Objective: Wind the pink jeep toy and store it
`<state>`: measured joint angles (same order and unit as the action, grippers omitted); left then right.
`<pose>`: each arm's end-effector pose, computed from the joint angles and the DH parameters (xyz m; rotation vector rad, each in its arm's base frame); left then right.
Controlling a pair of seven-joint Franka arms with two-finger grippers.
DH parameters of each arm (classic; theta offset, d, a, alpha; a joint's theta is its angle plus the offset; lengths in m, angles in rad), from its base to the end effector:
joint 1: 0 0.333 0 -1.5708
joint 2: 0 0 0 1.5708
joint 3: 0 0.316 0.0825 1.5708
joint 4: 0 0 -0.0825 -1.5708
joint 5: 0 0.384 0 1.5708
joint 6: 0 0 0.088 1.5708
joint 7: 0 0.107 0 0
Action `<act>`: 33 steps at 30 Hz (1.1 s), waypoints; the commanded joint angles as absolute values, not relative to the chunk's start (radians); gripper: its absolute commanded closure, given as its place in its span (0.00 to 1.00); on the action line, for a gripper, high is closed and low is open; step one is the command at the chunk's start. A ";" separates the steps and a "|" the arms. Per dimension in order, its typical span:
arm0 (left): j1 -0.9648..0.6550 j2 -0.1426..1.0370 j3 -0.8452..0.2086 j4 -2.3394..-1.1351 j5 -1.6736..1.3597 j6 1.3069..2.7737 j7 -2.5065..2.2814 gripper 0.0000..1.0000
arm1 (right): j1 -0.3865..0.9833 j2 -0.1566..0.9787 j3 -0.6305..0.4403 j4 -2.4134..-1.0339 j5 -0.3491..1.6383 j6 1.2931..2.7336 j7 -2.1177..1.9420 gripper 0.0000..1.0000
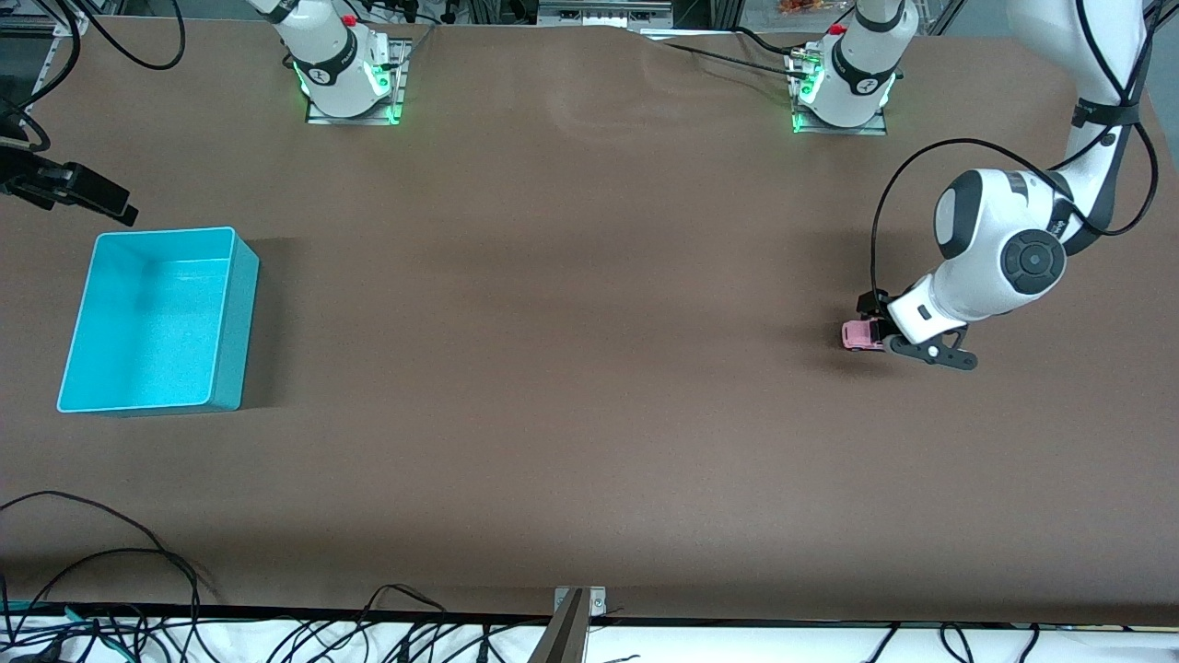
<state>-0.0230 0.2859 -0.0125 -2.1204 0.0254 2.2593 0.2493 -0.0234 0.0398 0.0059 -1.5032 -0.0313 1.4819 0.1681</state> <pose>0.5581 -0.0191 0.2647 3.0964 -0.4714 -0.2317 0.5577 -0.0134 0.6265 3.0911 -0.2905 -0.0910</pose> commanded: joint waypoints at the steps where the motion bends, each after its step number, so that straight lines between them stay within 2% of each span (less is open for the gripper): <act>1: -0.011 0.272 -0.015 -2.172 0.051 2.309 0.507 0.00 | -0.021 0.034 0.005 -1.497 -0.037 1.466 0.167 0.00; 6: -0.002 0.268 -0.015 -2.178 0.051 2.335 0.865 0.00 | -0.021 0.034 0.005 -1.497 -0.037 1.466 0.166 0.00; 15: 0.003 0.273 -0.015 -2.189 0.048 2.434 1.156 0.00 | -0.021 0.038 0.005 -1.503 -0.035 1.466 0.167 0.00; 23: 0.006 0.285 -0.015 -2.206 0.041 2.445 1.406 0.00 | -0.020 0.035 0.008 -1.505 -0.034 1.453 0.170 0.00; 33: 0.017 0.302 -0.015 -2.247 0.040 2.534 1.583 0.00 | -0.020 0.035 0.008 -1.505 -0.020 1.454 0.170 0.00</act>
<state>0.0064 0.2909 -0.0115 -2.2363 0.0292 2.4928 1.5021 -0.0218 0.0430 0.0083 -1.5047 -0.0297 1.4660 0.1681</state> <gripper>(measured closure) 0.000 0.000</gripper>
